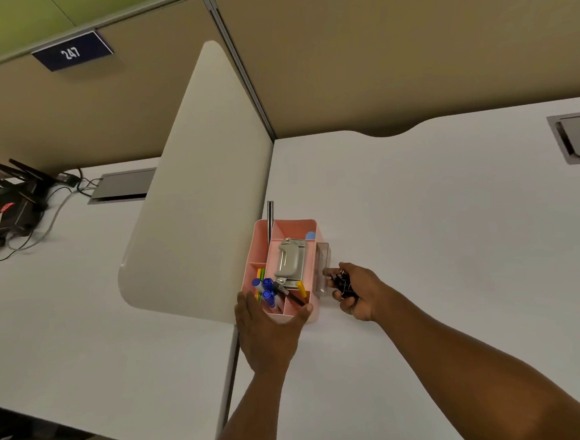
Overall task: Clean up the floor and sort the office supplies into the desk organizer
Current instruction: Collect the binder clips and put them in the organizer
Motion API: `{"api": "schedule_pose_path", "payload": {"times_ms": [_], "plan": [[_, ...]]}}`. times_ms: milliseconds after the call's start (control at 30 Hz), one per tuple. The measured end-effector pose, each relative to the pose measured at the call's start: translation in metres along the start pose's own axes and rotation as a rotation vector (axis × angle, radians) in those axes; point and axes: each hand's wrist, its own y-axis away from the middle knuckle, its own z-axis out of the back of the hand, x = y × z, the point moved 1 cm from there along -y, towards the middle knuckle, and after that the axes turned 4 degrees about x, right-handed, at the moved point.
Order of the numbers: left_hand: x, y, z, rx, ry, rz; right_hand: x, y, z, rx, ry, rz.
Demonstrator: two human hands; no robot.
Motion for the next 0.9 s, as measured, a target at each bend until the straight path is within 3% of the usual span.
{"api": "schedule_pose_path", "payload": {"times_ms": [367,567,767,900], "plan": [[-0.002,0.000,0.002,-0.006,-0.027,-0.013,0.006,0.018,0.035,-0.012,0.003,0.035],[0.000,-0.001,0.001,0.003,-0.021,-0.017,0.015,0.031,0.035,-0.160,-0.044,0.140],[0.001,0.000,0.000,-0.002,-0.032,-0.023,0.024,0.051,0.005,0.196,-0.391,0.251],[0.001,0.001,0.002,0.006,-0.029,-0.019,0.023,0.059,-0.020,0.282,-0.483,0.253]]}}
